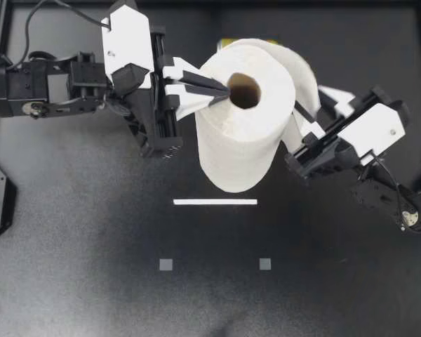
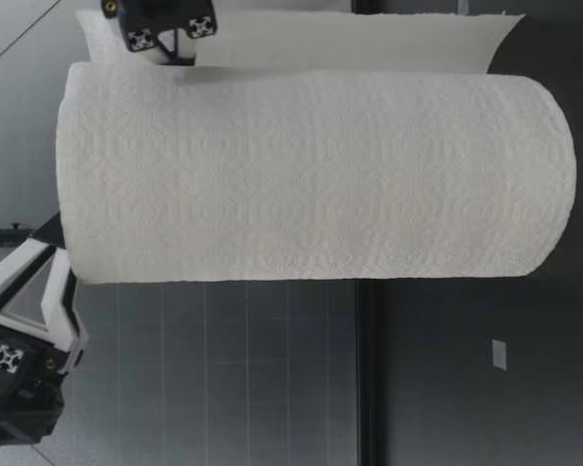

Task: Pick up a piece of paper towel and place it on the spilled liquid.

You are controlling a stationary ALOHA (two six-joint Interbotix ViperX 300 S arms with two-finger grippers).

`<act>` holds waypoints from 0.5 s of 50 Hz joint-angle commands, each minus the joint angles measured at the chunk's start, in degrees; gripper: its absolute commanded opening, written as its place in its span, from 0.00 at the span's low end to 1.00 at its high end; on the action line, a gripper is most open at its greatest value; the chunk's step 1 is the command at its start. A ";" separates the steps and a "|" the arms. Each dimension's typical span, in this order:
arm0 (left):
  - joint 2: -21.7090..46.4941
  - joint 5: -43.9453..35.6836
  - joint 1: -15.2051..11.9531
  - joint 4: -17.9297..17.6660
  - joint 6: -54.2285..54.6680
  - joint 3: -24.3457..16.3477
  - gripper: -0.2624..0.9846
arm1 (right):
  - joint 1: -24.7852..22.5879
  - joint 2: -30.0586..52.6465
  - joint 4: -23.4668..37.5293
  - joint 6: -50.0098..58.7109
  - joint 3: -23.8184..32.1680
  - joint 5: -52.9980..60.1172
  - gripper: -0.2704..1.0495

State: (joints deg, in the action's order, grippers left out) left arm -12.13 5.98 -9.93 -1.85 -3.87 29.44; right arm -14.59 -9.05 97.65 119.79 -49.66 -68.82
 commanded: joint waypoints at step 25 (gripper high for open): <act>0.09 0.70 -0.18 -2.02 0.18 3.16 0.30 | 0.00 -2.64 -2.72 -0.44 -1.05 0.62 0.14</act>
State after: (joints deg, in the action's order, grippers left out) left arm -12.66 5.89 -9.93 -3.43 -3.78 31.20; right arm -14.59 -10.20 95.45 119.44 -50.89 -68.03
